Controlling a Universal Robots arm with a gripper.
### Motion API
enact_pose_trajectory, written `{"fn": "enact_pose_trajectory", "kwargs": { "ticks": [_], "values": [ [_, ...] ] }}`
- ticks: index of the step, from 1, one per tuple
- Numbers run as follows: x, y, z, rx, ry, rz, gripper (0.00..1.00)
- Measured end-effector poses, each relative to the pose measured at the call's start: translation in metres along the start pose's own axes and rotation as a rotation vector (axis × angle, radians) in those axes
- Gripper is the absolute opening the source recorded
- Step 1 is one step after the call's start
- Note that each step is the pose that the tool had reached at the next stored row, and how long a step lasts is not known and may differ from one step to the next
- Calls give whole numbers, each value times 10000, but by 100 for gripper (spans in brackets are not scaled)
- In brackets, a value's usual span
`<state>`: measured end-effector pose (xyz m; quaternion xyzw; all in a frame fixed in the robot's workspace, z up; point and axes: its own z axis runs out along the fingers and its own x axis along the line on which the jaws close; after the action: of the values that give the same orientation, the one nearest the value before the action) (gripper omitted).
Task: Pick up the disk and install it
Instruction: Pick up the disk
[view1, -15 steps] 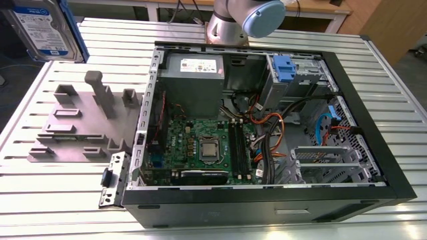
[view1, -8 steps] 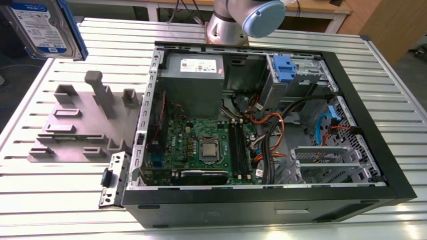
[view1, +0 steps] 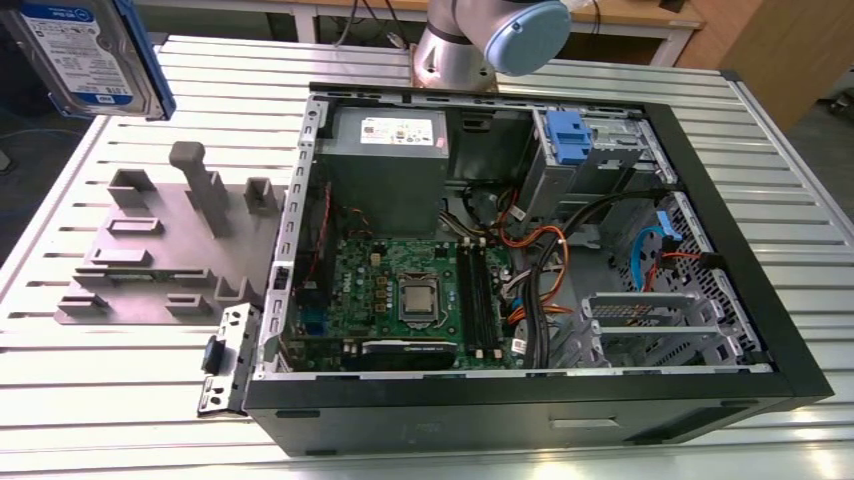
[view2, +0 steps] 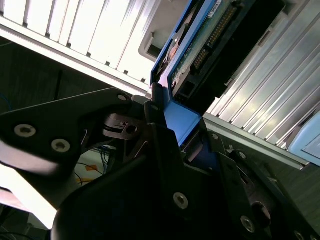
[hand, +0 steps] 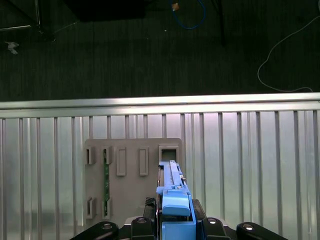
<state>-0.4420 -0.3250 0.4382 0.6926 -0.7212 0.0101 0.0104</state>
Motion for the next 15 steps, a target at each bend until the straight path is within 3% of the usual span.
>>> {"fn": "enact_pose_trajectory", "kwargs": {
  "ticks": [15],
  "values": [
    [0,0,-15,1,2,0,36]
  ]
}}
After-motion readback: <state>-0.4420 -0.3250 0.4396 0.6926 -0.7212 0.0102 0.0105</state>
